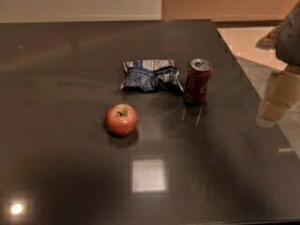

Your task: Pick coke can

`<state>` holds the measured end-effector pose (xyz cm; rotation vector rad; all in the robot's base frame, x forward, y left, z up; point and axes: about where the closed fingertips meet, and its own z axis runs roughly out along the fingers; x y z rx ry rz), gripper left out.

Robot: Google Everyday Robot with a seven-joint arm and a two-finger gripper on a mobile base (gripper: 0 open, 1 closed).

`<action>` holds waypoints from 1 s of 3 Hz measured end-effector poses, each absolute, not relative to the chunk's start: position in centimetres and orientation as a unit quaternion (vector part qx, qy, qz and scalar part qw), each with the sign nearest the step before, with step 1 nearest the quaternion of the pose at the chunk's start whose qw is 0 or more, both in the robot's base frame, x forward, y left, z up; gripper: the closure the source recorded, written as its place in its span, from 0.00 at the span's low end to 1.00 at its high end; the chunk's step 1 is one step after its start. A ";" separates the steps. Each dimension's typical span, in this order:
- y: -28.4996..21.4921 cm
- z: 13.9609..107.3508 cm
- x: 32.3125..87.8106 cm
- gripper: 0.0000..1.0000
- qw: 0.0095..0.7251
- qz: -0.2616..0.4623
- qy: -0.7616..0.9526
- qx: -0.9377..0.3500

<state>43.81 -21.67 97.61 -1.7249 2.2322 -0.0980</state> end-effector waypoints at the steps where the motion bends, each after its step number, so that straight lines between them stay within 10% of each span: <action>1: -21.7 97.7 43.9 0.00 0.160 -0.035 0.781 -0.603; 3: -21.5 95.3 48.3 0.00 0.203 0.017 0.806 -0.556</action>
Offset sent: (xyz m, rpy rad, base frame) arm 0.0453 -0.0007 -0.0197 0.1664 0.0284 -0.0903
